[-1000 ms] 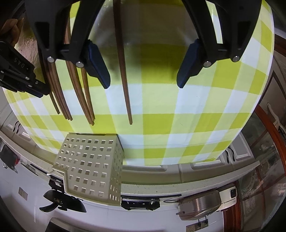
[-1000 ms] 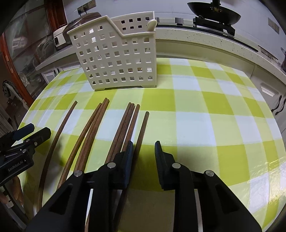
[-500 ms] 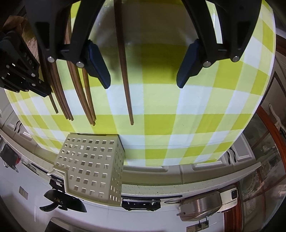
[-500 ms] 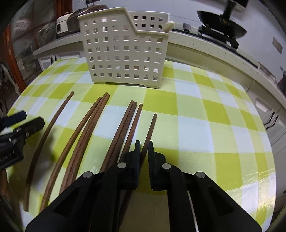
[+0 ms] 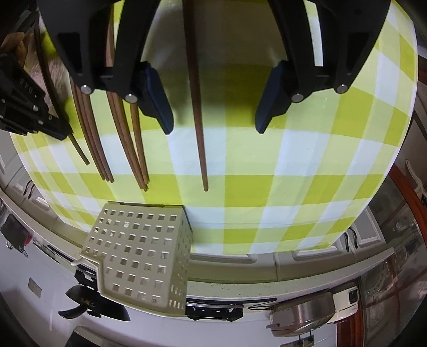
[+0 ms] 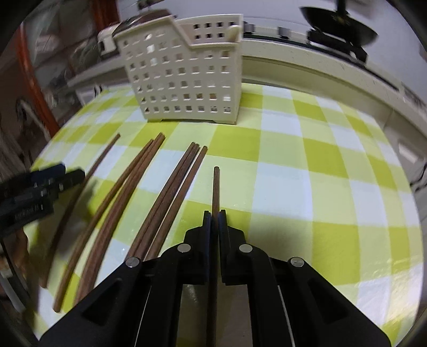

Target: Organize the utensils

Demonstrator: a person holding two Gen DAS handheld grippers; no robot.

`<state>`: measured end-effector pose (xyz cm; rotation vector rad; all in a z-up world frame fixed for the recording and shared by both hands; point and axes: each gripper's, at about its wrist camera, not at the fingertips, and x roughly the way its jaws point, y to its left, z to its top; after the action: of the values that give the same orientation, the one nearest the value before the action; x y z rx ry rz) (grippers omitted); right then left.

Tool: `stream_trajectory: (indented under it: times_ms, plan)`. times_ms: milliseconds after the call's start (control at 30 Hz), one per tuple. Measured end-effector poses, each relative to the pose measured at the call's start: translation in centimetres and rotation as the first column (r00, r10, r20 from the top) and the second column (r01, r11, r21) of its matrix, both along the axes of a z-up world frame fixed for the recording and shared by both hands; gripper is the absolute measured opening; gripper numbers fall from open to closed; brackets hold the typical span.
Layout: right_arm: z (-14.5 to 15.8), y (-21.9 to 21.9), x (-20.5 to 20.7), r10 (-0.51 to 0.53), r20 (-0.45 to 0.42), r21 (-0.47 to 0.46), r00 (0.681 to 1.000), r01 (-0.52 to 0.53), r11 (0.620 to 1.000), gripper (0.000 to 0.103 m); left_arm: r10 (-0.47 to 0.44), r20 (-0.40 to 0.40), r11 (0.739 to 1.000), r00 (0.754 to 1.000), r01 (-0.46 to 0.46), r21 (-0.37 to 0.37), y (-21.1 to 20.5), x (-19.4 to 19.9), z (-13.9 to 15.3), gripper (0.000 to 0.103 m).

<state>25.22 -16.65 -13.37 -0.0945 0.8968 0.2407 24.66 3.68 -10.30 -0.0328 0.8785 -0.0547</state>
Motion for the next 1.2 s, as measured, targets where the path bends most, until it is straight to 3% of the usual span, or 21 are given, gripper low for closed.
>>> stream_trajectory:
  times_ms: [167,233,467,633,700,800,967,1200]
  plan:
    - [-0.1,0.0,0.0,0.007,0.014,-0.007,1.0,-0.007,1.0,0.006,-0.008,-0.031,0.999,0.999,0.007,-0.036,0.3,1.3,-0.2,0.042]
    - [0.0,0.0,0.0,0.009,0.012,-0.014,1.0,-0.008,1.0,0.006,-0.012,-0.035,1.0,0.999,0.011,-0.013,-0.2,1.9,-0.3,0.04]
    - [0.0,0.2,0.6,0.017,0.003,-0.039,1.0,-0.017,0.999,0.006,-0.039,-0.069,0.996,0.997,0.044,0.073,-2.4,3.8,-1.0,0.018]
    - [0.1,0.5,0.6,0.045,0.006,-0.075,0.999,-0.044,0.996,0.006,-0.055,-0.055,0.995,0.997,0.06,0.081,-2.4,3.4,-1.2,0.014]
    - [0.1,0.8,0.5,0.05,0.018,-0.091,0.999,-0.049,0.995,0.006,-0.063,-0.045,0.994,0.997,0.067,0.084,-2.3,3.2,-1.3,0.007]
    - [0.0,0.5,0.4,0.046,0.027,-0.064,0.999,-0.044,0.997,0.006,-0.063,-0.031,0.996,0.998,0.065,0.065,-2.0,3.0,-1.4,0.006]
    - [0.6,-1.0,0.1,0.044,0.045,0.073,0.998,-0.048,0.996,0.006,-0.056,-0.005,0.998,0.998,0.056,0.035,-1.6,2.3,-0.7,0.006]
    - [3.2,-1.0,-0.9,0.046,0.112,0.1,0.993,-0.058,0.993,0.006,-0.076,0.068,0.997,0.995,0.075,0.016,-1.6,0.7,2.6,0.006]
